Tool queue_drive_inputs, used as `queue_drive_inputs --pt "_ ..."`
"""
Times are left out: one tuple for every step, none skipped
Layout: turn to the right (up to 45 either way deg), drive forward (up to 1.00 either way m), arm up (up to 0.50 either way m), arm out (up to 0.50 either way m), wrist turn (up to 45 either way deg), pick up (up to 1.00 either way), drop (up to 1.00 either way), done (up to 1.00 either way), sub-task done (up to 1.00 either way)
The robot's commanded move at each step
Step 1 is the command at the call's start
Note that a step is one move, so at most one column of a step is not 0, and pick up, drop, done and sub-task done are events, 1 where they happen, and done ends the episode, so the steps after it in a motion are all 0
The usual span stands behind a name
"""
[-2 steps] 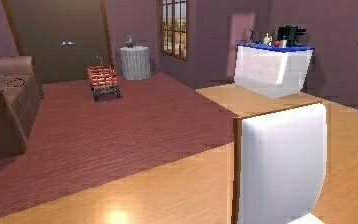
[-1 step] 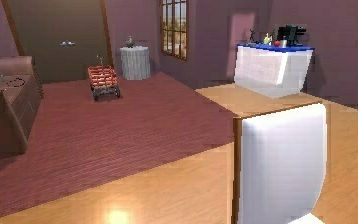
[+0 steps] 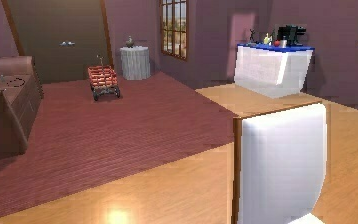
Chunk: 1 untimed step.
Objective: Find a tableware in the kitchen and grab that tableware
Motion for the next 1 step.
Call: queue_drive_inputs --pt "0.0 0.0 0.0 0.0 21.0 0.0 0.0 0.0 0.0"
